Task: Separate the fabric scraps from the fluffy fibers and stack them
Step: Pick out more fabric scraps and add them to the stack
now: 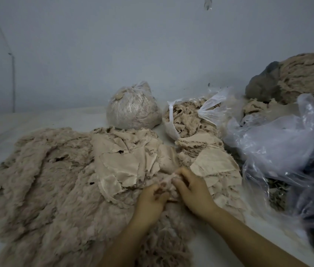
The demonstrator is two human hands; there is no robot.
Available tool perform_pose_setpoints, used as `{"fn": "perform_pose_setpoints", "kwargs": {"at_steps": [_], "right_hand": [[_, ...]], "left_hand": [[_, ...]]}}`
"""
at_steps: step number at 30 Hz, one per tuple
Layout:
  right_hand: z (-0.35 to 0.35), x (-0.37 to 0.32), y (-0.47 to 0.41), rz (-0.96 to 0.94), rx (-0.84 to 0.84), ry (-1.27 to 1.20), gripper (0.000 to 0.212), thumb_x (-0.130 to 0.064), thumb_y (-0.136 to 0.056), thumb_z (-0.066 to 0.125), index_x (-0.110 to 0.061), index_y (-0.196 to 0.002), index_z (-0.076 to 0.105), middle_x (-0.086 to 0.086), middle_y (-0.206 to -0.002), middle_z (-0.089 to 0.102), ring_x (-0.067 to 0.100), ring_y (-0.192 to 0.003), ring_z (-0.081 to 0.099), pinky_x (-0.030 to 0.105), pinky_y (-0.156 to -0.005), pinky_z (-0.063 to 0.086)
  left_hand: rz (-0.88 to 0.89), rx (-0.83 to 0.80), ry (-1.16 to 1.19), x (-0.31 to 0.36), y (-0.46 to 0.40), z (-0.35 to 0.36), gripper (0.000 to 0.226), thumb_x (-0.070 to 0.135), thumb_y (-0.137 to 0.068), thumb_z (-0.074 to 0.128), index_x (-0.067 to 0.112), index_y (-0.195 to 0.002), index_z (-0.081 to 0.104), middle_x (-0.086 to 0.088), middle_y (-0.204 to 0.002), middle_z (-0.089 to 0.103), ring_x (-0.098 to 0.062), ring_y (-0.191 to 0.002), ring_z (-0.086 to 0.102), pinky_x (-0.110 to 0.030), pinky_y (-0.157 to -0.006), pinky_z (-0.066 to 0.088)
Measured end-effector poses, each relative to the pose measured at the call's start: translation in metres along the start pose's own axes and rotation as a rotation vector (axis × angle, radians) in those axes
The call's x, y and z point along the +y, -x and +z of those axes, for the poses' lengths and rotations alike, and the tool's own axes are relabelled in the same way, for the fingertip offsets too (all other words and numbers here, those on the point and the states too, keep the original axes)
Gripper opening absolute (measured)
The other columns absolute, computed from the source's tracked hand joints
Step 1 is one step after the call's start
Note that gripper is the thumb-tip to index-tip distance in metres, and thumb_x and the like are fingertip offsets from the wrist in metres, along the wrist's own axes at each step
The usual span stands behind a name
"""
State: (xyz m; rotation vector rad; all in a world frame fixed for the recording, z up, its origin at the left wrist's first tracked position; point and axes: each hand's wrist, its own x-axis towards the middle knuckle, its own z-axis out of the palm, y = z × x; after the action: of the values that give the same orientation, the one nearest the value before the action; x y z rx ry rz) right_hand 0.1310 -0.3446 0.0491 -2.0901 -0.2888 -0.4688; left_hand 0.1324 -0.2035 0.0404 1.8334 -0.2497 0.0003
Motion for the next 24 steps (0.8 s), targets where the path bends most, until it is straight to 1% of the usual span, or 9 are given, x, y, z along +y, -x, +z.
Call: {"fn": "perform_pose_setpoints", "kwargs": {"at_steps": [3,6,9,12,15,17,19,21,24], "right_hand": [[-0.007,-0.005,-0.001,0.171,0.07,-0.234,0.015,-0.014,-0.093,0.058,-0.018,-0.079,0.056,-0.013,-0.057,0.054,-0.001,-0.055,0.049,0.013,-0.057,0.04],[-0.013,-0.004,0.0,0.341,0.046,-0.473,0.028,-0.01,-0.093,0.058,-0.013,-0.067,0.047,0.001,-0.06,0.046,0.019,-0.061,0.046,0.025,-0.057,0.041],[-0.014,-0.007,0.002,0.542,0.051,-0.83,0.031,-0.006,-0.091,0.057,-0.012,-0.063,0.044,0.004,-0.056,0.051,0.02,-0.054,0.054,0.032,-0.054,0.051],[-0.011,-0.008,0.003,0.587,0.06,-0.884,0.023,-0.01,-0.092,0.058,-0.011,-0.072,0.045,0.005,-0.055,0.052,0.018,-0.047,0.053,0.04,-0.058,0.051],[-0.012,-0.011,0.006,0.581,0.052,-0.872,0.018,-0.022,-0.091,0.059,-0.008,-0.084,0.052,0.01,-0.067,0.059,0.019,-0.055,0.058,0.037,-0.058,0.053],[-0.011,-0.013,0.012,0.619,-0.028,-0.898,0.026,-0.031,-0.089,0.062,-0.006,-0.094,0.059,0.014,-0.08,0.068,0.022,-0.067,0.065,0.034,-0.059,0.056],[-0.006,-0.016,0.019,0.642,-0.042,-0.878,0.024,-0.023,-0.084,0.068,-0.005,-0.097,0.061,0.007,-0.072,0.069,0.018,-0.062,0.066,0.026,-0.053,0.054],[-0.002,-0.016,0.024,0.562,0.061,-0.725,0.012,-0.005,-0.084,0.068,-0.004,-0.093,0.06,-0.001,-0.061,0.065,0.013,-0.056,0.061,0.02,-0.051,0.05],[-0.005,-0.016,0.028,0.371,0.12,-0.622,0.01,0.002,-0.083,0.067,-0.005,-0.086,0.061,-0.001,-0.066,0.063,0.011,-0.062,0.058,0.017,-0.058,0.049]], "left_hand": [[-0.005,-0.039,0.112,0.006,0.006,0.0,0.036,0.009,-0.096,0.051,0.023,-0.065,0.063,0.018,-0.061,0.06,-0.002,-0.064,0.053,-0.019,-0.064,0.042],[-0.208,-0.034,0.499,0.013,0.007,0.002,0.03,0.01,-0.098,0.046,0.02,-0.082,0.069,0.006,-0.078,0.074,-0.013,-0.076,0.071,-0.022,-0.065,0.053],[-0.222,-0.097,0.585,0.01,0.005,-0.003,0.028,0.031,-0.095,0.052,0.013,-0.1,0.073,-0.012,-0.1,0.073,-0.025,-0.094,0.07,-0.035,-0.079,0.055],[-0.097,-0.203,0.42,0.011,0.009,-0.011,0.025,0.045,-0.08,0.07,0.029,-0.099,0.072,-0.001,-0.103,0.073,-0.018,-0.097,0.069,-0.03,-0.079,0.056],[0.065,-0.143,0.243,0.013,0.013,-0.01,0.018,0.016,-0.078,0.077,0.03,-0.088,0.074,0.008,-0.091,0.074,-0.005,-0.087,0.069,-0.014,-0.07,0.051],[0.197,-0.051,-0.007,0.013,0.013,-0.008,0.02,0.011,-0.079,0.075,0.03,-0.074,0.071,0.01,-0.084,0.069,0.005,-0.082,0.062,-0.011,-0.072,0.044],[0.257,-0.266,-0.159,0.013,0.016,-0.004,0.022,0.017,-0.076,0.078,0.037,-0.07,0.068,0.014,-0.08,0.066,0.007,-0.078,0.058,-0.012,-0.074,0.042],[0.079,-0.567,-0.077,0.017,0.022,-0.005,0.008,0.034,-0.072,0.078,0.03,-0.068,0.072,0.009,-0.071,0.068,-0.001,-0.07,0.061,-0.016,-0.07,0.047],[-0.401,-0.498,0.331,0.012,0.018,-0.009,0.048,0.057,-0.078,0.065,0.009,-0.078,0.07,-0.01,-0.076,0.069,-0.02,-0.07,0.068,-0.031,-0.069,0.056]]}}
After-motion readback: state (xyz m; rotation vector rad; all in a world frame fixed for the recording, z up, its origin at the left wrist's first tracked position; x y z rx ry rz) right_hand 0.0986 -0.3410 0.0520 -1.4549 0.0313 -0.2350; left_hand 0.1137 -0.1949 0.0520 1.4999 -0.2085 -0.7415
